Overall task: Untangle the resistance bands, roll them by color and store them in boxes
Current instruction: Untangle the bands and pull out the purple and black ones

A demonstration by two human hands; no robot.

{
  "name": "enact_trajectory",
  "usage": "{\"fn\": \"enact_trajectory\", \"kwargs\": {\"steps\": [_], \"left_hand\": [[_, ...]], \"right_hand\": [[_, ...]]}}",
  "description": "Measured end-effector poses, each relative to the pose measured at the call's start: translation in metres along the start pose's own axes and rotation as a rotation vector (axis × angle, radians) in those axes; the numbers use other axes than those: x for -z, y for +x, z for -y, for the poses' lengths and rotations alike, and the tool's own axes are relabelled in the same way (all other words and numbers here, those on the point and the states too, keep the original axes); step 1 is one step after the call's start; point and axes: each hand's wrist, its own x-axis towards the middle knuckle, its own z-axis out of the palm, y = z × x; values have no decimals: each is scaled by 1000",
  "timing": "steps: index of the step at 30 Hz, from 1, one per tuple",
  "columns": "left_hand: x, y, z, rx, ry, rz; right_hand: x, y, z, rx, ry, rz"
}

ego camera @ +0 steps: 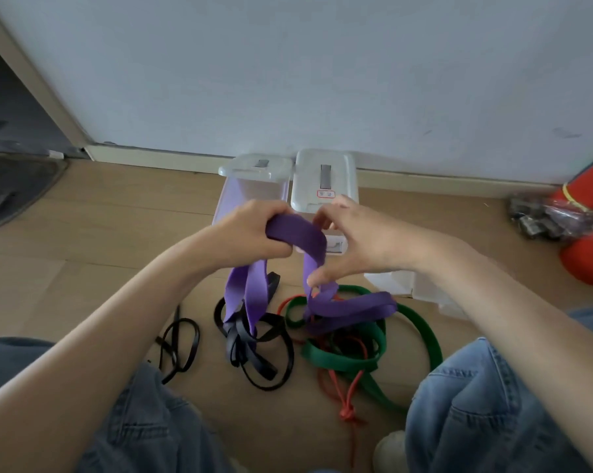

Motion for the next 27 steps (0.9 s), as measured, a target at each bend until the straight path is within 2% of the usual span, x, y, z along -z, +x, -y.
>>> {"fn": "enact_trajectory", "kwargs": {"steps": [2, 6, 8, 10, 11, 14, 16, 17, 18, 20, 21, 23, 25, 27], "left_hand": [[3, 1, 3, 9, -50, -41], [-5, 1, 3, -54, -40, 30], [-5, 5, 11, -68, 9, -55], [-9, 6, 24, -31, 4, -132], [-15, 5, 32, 14, -44, -117], [-39, -1, 47, 186, -40, 134], [-38, -2, 45, 223, 67, 178], [-29, 1, 40, 215, 58, 108], [-14, 3, 33, 188, -23, -18], [24, 1, 16, 53, -370, -297], [39, -2, 8, -36, -485, -352], [45, -7, -6, -77, -347, -271], [27, -10, -10, -47, -109, -68], [13, -8, -13, -99, -27, 16]], "right_hand": [[-10, 1, 4, 13, 2, -34], [-20, 6, 11, 52, 97, -163], [-11, 5, 13, 60, 95, -233], [0, 3, 16, 50, 285, -296], [3, 1, 20, 72, 428, -313], [7, -3, 29, 169, 886, -349], [13, -3, 26, 147, 1089, -378], [18, -4, 21, 97, 1042, -398], [24, -4, 12, 32, 841, -392], [32, -7, -5, -113, 342, -178], [33, -10, -10, -178, 226, -50], [31, -13, -8, -155, 363, 30], [24, -12, 3, -8, 502, 13], [13, -8, 9, 74, 392, 8]]}}
